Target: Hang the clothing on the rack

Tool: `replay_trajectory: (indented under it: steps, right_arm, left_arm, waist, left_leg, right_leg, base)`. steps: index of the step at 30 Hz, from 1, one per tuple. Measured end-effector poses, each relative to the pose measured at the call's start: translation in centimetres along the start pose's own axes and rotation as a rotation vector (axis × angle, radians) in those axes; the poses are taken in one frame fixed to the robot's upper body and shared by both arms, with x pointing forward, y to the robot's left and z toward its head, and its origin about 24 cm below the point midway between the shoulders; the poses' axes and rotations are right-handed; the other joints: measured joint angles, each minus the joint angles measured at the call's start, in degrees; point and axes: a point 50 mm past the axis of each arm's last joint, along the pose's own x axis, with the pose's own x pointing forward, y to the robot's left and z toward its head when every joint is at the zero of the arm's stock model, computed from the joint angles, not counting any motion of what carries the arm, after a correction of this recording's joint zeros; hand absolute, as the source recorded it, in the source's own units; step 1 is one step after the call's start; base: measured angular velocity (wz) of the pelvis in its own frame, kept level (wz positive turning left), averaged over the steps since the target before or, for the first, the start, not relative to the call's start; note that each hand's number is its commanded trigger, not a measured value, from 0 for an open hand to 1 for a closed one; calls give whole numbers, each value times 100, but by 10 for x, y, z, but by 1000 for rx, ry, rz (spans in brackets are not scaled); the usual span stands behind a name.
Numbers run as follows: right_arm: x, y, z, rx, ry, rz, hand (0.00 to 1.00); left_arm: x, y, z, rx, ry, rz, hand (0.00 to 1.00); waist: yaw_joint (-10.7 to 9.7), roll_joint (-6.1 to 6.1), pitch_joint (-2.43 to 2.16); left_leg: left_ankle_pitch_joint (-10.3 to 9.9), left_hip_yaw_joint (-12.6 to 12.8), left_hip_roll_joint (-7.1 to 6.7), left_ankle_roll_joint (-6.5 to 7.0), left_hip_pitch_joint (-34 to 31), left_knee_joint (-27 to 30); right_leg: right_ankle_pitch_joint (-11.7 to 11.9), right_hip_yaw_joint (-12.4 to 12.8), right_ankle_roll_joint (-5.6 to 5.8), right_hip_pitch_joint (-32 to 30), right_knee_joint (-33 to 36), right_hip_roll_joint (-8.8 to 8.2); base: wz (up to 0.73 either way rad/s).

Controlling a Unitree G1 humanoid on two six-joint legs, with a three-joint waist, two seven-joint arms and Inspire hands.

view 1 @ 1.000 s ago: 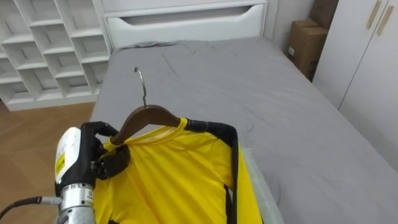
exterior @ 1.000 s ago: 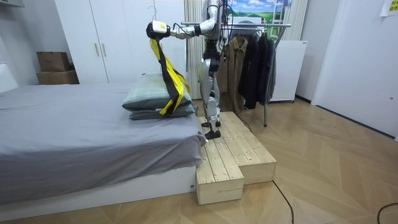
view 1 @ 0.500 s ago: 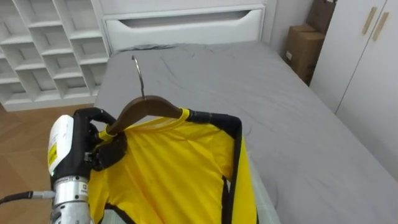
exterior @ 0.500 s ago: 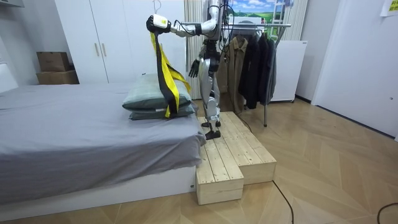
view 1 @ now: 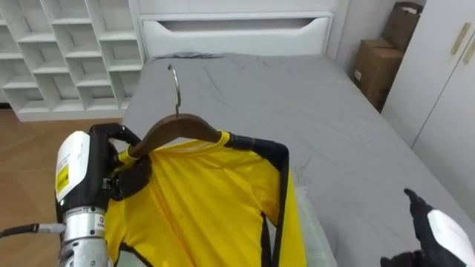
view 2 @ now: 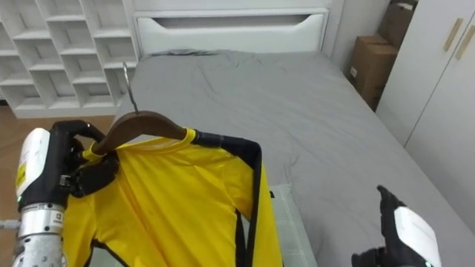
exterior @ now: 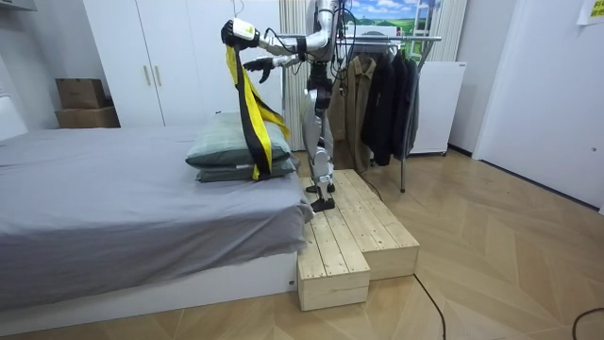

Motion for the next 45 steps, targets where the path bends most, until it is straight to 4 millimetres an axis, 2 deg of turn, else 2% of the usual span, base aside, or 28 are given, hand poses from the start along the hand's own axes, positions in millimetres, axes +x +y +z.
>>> replay_trajectory:
  steps: [3, 8, 20, 25, 32, 45]
  right_arm:
    - [3, -12, 15, -9, -65, -59, 0]
    - [6, -36, 52, -5, -221, -169, 0]
    - [13, -36, 100, 33, -393, -146, 0]
    - [13, -34, 109, 73, -426, -116, 0]
    - [12, -26, 113, 244, -420, 12, 0]
    - [9, -16, 118, 387, -439, 221, 0]
  left_arm:
    - [0, -1, -1, 4, 10, -13, 100]
    - [1, 0, 4, -2, -7, -14, 100]
    - [5, 2, 25, 6, -89, -78, 100]
    - [5, 5, 36, 37, -148, -81, 100]
    - [2, -2, 43, 36, -179, -104, 100]
    - [2, -3, 44, 31, -179, -100, 100]
  waist:
    - [17, 7, 2]
    - [47, 34, 18]
    - [192, 48, 31]
    - [242, 36, 38]
    - [278, -27, 82]
    - [377, -22, 83]
  left_leg:
    - [0, 2, -1, 0, 51, -56]
    - [-1, 18, 7, -2, 18, -75]
    - [-1, -31, -8, -3, 13, -122]
    - [0, -48, -19, -2, 29, -122]
    - [0, -28, -17, -2, 16, -122]
    - [0, -92, -19, -3, -20, -71]
  right_leg:
    - [1, 20, -1, 4, 29, 0]
    - [5, 15, -7, -39, 17, 4]
    - [7, -65, -7, -1, 4, -10]
    - [6, -67, -7, 29, -11, -18]
    - [6, -84, -6, 26, -20, -19]
    - [7, -136, -6, 30, -12, -20]
  base:
    - [-2]
    - [-2]
    - [3]
    - [3]
    - [0]
    - [1]
